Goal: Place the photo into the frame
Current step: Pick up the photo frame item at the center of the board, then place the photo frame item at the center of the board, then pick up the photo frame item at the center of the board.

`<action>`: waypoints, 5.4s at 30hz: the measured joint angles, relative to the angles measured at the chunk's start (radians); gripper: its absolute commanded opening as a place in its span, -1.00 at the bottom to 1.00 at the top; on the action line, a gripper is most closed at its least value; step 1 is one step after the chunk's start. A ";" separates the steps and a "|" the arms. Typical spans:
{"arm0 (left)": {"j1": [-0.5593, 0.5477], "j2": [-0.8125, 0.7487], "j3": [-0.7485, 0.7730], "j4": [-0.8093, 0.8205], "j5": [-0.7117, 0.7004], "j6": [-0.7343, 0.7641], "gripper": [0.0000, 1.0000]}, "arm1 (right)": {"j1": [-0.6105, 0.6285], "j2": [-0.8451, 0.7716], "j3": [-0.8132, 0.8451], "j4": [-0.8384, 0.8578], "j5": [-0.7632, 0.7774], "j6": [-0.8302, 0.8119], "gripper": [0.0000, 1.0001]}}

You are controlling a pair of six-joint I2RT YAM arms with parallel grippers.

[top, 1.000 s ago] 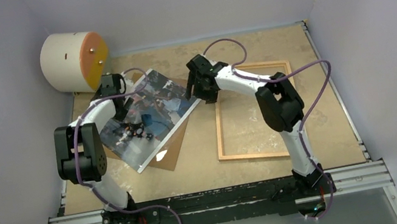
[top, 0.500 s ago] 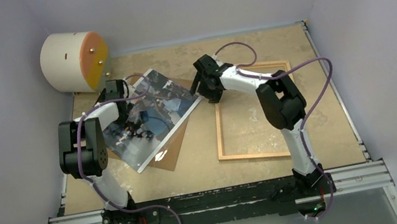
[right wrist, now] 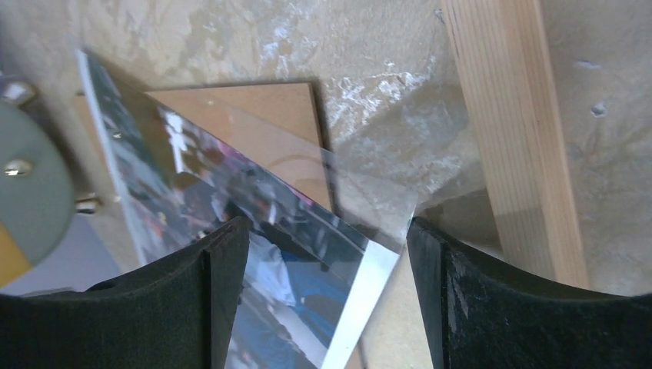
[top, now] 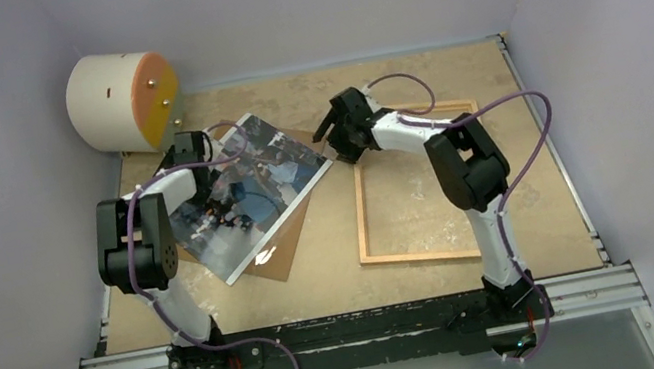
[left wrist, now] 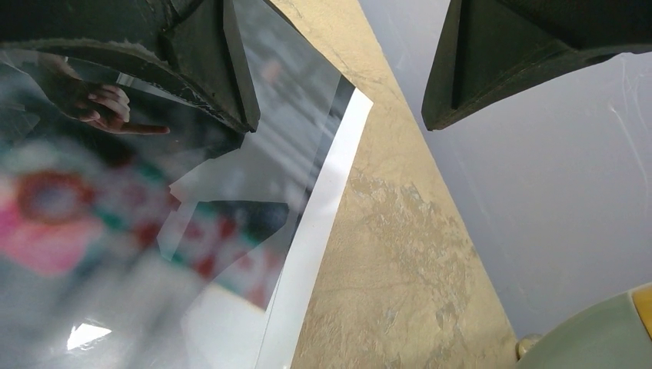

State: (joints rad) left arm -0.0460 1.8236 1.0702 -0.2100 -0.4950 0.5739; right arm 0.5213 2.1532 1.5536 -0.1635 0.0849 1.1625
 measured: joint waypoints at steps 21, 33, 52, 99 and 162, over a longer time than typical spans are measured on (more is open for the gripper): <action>-0.055 -0.001 -0.048 0.046 -0.045 0.135 0.67 | -0.045 -0.028 -0.269 0.574 -0.301 0.202 0.55; -0.060 -0.001 -0.050 0.037 -0.050 0.153 0.67 | -0.059 -0.028 -0.269 0.645 -0.325 0.175 0.42; -0.062 -0.001 -0.050 0.022 -0.050 0.172 0.66 | -0.089 0.005 -0.178 0.658 -0.384 0.114 0.18; -0.165 -0.132 0.319 -0.505 0.162 0.045 0.90 | -0.521 -0.730 -0.437 0.019 -0.387 -0.337 -1.00; -0.475 0.450 0.758 -0.372 0.130 -0.029 0.88 | -0.434 -0.665 -1.320 1.019 -0.506 0.132 0.49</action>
State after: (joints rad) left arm -0.5213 2.2738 1.8286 -0.5823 -0.3649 0.5446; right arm 0.0872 1.4887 0.2340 0.8551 -0.4210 1.2942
